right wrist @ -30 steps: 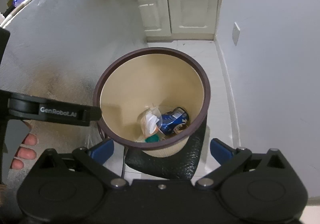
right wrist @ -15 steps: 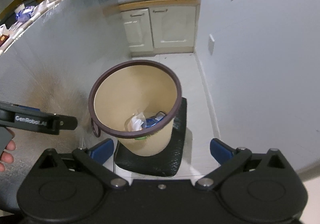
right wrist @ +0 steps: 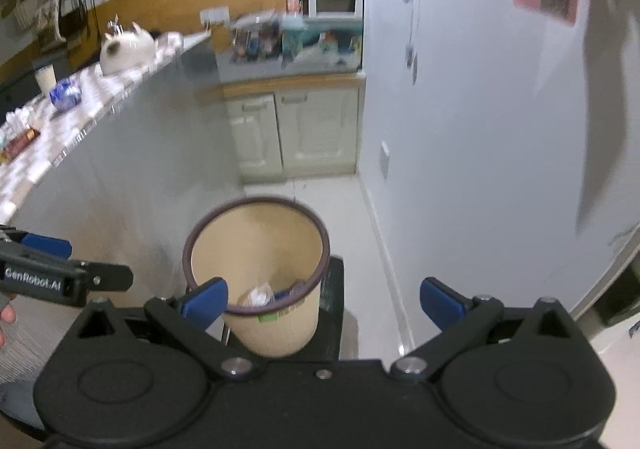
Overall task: Collect trash
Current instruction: 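Withdraw both open tools from the wastebasket back toward the table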
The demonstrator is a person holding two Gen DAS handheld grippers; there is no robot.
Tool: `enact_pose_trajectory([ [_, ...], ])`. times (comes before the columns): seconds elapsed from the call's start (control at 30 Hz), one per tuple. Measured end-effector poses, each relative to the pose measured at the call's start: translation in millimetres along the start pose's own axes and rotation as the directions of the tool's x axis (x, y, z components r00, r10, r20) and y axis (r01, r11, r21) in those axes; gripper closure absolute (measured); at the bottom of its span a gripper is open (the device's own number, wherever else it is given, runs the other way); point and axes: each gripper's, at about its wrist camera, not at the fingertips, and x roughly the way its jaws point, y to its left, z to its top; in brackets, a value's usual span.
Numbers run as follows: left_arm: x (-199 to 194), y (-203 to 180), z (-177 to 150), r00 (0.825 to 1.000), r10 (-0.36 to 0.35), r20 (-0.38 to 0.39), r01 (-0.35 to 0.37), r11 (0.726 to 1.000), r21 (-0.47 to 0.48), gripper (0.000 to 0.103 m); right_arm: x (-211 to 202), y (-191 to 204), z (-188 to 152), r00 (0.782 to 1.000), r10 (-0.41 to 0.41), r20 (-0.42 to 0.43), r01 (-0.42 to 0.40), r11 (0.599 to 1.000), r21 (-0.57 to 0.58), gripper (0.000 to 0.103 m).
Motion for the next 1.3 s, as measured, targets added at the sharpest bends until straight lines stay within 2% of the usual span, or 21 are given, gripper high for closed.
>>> enact_pose_trajectory([
  [0.13, -36.4, -2.3, 2.2, 0.997, -0.031, 0.071, 0.029, 0.999, 0.022, 0.000, -24.2, 2.7, 7.9, 0.998, -0.006, 0.062, 0.006, 1.000, 0.004, 0.000],
  [0.3, -75.5, 0.6, 4.0, 0.985, -0.035, 0.166, 0.026, 0.998, 0.059, 0.000, -48.7, 15.4, 21.6, 0.990, 0.011, 0.139, -0.014, 1.000, 0.019, 0.000],
  [0.57, -133.6, 37.5, 12.1, 0.959, -0.026, 0.284, 0.004, 0.997, 0.078, 0.000, -77.6, 59.9, 45.4, 0.968, 0.059, 0.242, -0.051, 0.998, -0.042, 0.000],
  [0.87, -173.7, 110.8, 15.4, 0.932, 0.068, 0.355, -0.088, 0.995, 0.040, 0.000, -90.2, 139.1, 81.4, 0.929, 0.188, 0.318, -0.150, 0.979, -0.141, 0.000],
  [1.1, -194.8, 178.9, 26.5, 0.903, 0.179, 0.391, -0.188, 0.982, -0.016, 0.000, -83.9, 205.7, 102.0, 0.906, 0.285, 0.314, -0.213, 0.946, -0.243, 0.000],
  [1.3, -195.3, 242.0, 41.0, 0.884, 0.252, 0.395, -0.239, 0.968, -0.083, 0.000, -61.9, 256.9, 117.4, 0.900, 0.320, 0.297, -0.228, 0.925, -0.303, 0.000],
])
